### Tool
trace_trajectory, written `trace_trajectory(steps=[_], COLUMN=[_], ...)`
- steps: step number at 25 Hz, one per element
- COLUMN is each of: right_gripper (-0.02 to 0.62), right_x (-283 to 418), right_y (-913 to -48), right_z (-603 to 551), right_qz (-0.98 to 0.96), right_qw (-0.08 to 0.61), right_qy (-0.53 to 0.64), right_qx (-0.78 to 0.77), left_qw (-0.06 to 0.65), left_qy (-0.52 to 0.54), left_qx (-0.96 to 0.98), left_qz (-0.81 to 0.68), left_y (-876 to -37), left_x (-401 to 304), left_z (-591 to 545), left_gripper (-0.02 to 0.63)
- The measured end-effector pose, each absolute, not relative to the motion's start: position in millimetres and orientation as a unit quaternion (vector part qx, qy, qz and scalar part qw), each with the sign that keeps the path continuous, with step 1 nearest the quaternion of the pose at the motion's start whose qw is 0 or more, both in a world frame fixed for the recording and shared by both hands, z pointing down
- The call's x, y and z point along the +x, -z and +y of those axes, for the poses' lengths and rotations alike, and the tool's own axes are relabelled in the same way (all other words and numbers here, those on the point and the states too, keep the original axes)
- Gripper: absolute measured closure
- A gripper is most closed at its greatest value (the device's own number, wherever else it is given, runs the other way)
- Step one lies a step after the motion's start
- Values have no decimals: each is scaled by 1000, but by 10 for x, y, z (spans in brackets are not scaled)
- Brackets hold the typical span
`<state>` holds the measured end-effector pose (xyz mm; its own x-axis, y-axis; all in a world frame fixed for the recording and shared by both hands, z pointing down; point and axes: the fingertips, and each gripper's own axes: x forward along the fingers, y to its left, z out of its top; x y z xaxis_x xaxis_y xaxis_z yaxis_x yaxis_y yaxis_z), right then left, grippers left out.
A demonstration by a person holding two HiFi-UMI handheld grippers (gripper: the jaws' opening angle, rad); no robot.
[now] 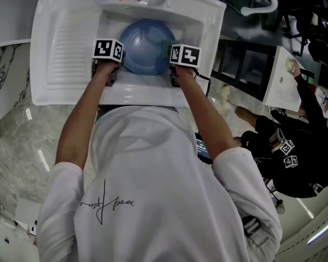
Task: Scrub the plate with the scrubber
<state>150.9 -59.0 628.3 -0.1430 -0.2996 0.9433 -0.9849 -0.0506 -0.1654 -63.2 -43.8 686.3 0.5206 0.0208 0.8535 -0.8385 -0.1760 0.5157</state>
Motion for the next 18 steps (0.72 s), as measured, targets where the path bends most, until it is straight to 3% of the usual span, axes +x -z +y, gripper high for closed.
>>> trace_trajectory(steps=[18], right_gripper=[522], right_x=[1342], right_y=[-5805], right_z=[-641], right_qz=[-669], right_qw=[251], right_qy=[-438], right_qx=[546], left_qw=[550], left_qy=[-280], left_qx=[691], left_qz=[-377], left_y=[-6231], left_x=[-931], left_z=[-602], left_gripper=[523])
